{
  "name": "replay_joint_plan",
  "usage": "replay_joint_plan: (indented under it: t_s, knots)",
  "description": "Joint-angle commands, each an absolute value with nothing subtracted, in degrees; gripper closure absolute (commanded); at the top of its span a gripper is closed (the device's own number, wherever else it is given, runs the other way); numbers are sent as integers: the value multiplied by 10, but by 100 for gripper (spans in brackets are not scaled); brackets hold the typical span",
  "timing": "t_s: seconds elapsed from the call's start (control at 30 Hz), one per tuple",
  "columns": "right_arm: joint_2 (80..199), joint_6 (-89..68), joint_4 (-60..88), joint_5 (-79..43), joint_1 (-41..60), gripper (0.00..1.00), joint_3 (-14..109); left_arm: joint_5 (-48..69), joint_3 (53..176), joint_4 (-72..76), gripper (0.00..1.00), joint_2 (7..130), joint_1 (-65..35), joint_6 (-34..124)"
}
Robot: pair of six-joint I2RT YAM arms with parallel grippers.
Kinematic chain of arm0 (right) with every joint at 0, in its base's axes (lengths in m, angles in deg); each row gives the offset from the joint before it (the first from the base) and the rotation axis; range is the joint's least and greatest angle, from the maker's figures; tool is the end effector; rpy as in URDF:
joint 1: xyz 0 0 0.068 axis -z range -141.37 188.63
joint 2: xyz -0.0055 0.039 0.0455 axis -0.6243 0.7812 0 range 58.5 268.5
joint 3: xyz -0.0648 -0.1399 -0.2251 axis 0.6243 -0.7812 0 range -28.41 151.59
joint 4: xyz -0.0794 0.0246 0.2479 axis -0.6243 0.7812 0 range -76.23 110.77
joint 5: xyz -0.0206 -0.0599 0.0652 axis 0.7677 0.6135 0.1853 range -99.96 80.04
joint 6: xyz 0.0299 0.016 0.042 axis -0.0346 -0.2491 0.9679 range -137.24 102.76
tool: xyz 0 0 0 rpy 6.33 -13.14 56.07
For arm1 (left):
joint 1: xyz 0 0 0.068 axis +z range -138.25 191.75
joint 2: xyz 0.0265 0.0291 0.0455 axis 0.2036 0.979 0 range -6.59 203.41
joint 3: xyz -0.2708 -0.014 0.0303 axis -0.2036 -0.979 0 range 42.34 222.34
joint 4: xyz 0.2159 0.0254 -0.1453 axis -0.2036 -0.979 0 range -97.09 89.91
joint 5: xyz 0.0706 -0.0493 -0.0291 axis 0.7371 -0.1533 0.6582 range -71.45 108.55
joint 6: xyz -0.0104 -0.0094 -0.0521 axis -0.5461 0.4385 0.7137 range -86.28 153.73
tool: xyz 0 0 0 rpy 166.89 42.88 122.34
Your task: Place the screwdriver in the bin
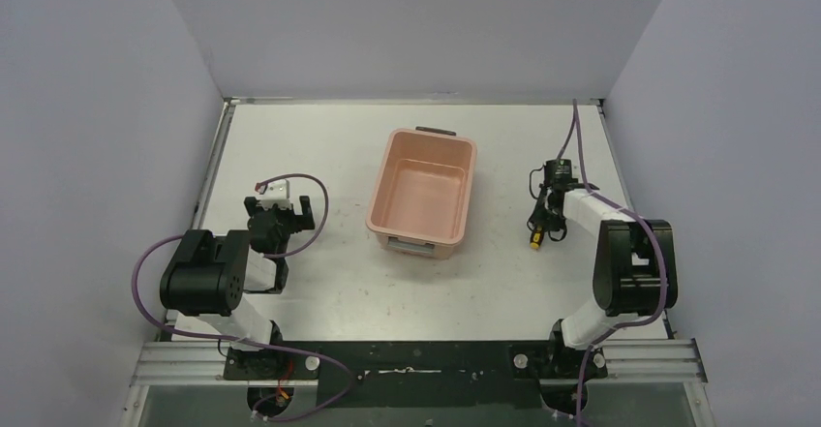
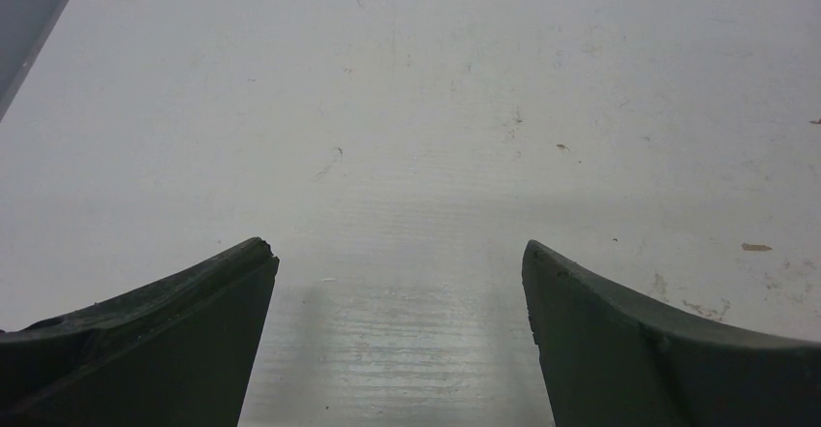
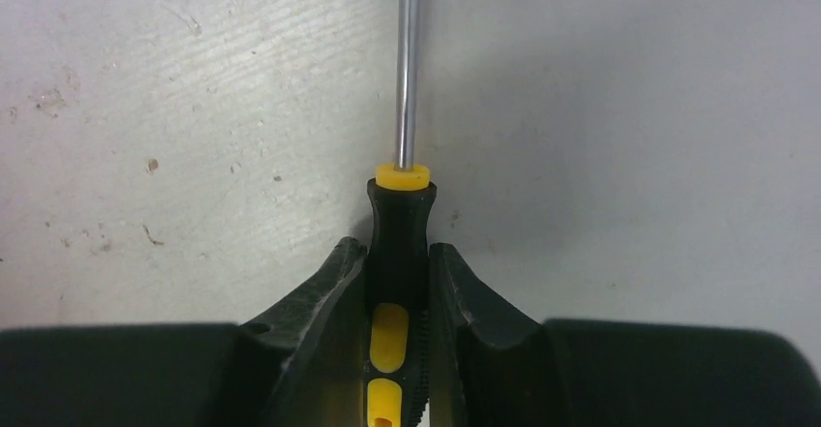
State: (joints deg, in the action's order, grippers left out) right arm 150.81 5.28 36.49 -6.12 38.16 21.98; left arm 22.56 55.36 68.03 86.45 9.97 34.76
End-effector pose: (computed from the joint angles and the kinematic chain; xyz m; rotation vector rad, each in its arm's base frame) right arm 0.2999 0.0000 0.1592 0.5352 2.6410 0.0324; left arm 0.2427 -0.0051 0.1236 -0.0389 1.7775 0.0268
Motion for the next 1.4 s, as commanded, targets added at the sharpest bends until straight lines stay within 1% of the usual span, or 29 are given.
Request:
replay_joint_plan:
  t_s: [0.0,0.13,0.23,0.3,0.47,0.57,0.7,0.83,1.03,1.37]
  knots:
    - [1431,74,429,-39,361,100,261,219,564,707,3,861,100,350]
    - [1356,99,520,-9,315,100,346,219,564,706,3,861,100,350]
    - [1321,135,569,17,250,100,434,219,564,707,3,861,100,350]
    - [1310,158,575,28,198,100,475,218,564,706,3,861,100,350]
    - [1337,190,540,79,19,100,551,218,564,706,3,861,100,350]
    - [1394,177,514,90,-47,100,586,217,564,706,3,861,100,349]
    - [1481,171,507,66,-58,100,603,217,564,706,3,860,100,349]
    - [1546,173,487,46,-58,100,585,217,564,706,3,860,100,349]
    - [1614,183,439,-3,-45,100,538,217,564,706,3,860,100,349]
    - [1715,190,420,-20,-33,100,527,217,564,706,3,861,100,349]
